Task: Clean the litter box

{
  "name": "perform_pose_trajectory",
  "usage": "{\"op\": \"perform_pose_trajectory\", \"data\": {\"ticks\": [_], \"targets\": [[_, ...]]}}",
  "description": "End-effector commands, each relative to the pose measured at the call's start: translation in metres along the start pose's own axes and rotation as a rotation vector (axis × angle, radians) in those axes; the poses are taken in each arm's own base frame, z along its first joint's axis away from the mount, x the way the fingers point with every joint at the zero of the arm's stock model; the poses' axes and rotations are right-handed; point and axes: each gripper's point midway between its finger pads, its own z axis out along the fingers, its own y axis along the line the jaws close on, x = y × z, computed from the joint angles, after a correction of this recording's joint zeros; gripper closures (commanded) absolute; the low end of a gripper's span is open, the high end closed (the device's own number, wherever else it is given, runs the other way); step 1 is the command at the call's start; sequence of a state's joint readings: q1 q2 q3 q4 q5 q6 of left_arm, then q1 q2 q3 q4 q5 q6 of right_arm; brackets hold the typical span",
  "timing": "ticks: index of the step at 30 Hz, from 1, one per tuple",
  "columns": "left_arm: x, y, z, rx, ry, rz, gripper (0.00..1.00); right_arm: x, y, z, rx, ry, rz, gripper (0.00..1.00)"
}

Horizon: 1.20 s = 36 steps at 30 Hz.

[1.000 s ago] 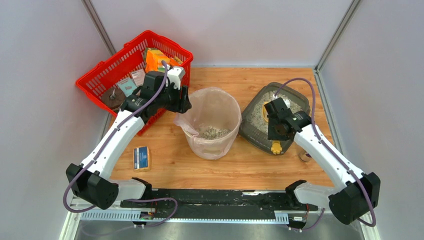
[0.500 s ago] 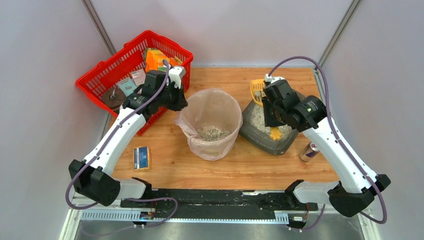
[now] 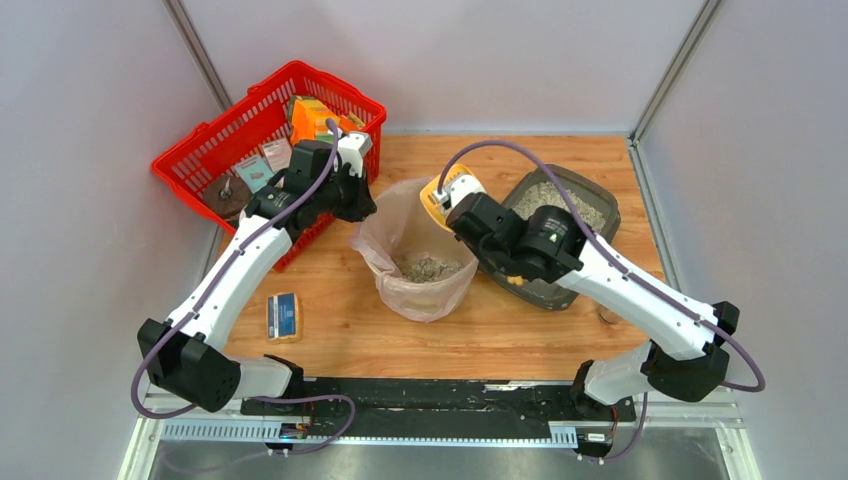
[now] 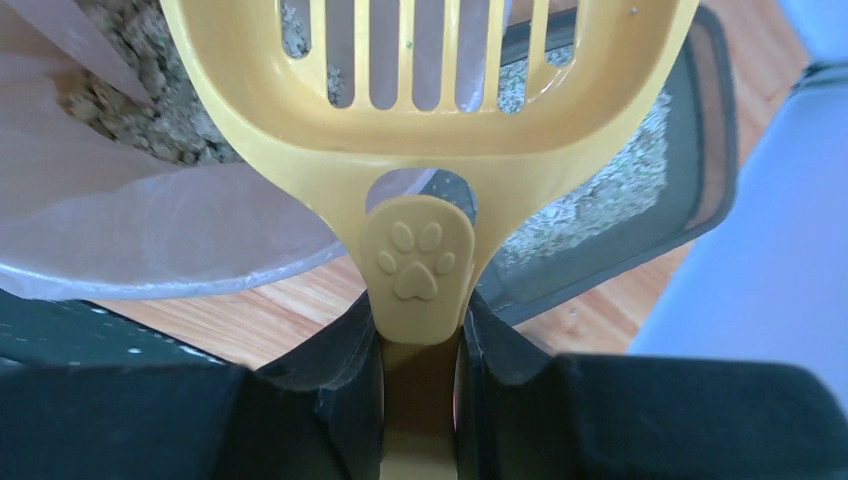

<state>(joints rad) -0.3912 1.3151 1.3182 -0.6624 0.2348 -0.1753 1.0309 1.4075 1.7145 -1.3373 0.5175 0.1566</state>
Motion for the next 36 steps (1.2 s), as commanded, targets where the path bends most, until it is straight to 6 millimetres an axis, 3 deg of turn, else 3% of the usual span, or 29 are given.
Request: {"op": "perform_pose_trajectory", "data": {"ticks": [1, 13, 20, 36], "targets": [[-0.011, -0.019, -0.01, 0.082, -0.017, -0.008, 1.0, -0.012, -0.008, -0.002, 0.126, -0.087, -0.157, 1.0], [-0.01, -0.019, -0.009, 0.081, -0.014, -0.01, 1.0, -0.02, -0.026, -0.001, 0.259, -0.219, -0.334, 1.0], [-0.01, -0.019, -0.007, 0.085, -0.01, -0.014, 1.0, -0.026, -0.044, -0.011, 0.49, -0.232, -0.478, 1.0], [-0.011, -0.024, -0.009, 0.106, -0.014, -0.021, 1.0, -0.044, -0.037, -0.028, 0.708, -0.267, -0.686, 1.0]]}}
